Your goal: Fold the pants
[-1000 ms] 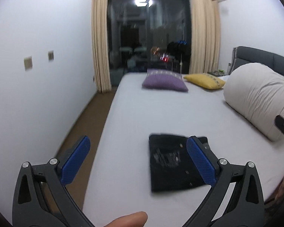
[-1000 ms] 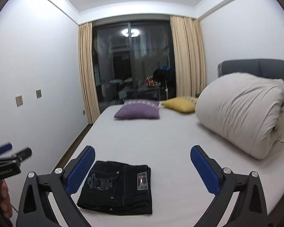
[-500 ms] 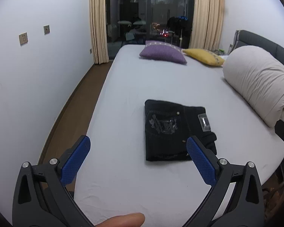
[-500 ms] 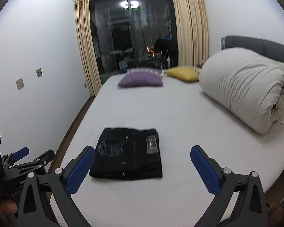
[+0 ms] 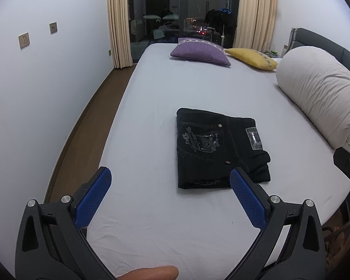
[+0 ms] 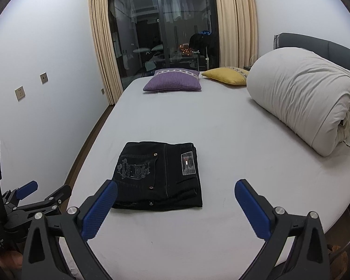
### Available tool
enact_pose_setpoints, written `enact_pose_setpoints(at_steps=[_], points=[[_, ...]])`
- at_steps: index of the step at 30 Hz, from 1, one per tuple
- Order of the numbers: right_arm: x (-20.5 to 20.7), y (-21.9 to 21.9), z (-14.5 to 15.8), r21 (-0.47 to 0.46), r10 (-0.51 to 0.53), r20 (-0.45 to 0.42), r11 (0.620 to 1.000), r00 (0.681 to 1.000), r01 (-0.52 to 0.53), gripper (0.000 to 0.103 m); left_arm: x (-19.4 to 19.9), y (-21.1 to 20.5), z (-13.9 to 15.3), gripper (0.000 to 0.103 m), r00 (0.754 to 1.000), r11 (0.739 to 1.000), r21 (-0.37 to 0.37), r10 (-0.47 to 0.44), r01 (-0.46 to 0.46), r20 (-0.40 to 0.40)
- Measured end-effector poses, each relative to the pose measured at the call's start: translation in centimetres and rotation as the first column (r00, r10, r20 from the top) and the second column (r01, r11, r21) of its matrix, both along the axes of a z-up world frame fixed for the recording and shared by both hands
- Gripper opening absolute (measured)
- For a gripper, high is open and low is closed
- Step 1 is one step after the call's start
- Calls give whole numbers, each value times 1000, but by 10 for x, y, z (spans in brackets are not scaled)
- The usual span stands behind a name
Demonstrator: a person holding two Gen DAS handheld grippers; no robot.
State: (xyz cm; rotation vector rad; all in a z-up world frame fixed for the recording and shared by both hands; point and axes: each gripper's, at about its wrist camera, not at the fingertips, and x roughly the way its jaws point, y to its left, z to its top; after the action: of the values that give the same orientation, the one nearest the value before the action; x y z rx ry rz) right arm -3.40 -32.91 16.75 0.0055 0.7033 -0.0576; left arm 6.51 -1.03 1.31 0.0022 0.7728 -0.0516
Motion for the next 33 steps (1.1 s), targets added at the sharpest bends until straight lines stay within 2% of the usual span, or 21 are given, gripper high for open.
enact_pose_setpoints(at_steps=[33], points=[[-2,2,-7,4,12,-19,1000,1000,-12,103,5,2,-7,103,1000,1000,5,-8,8,-6]])
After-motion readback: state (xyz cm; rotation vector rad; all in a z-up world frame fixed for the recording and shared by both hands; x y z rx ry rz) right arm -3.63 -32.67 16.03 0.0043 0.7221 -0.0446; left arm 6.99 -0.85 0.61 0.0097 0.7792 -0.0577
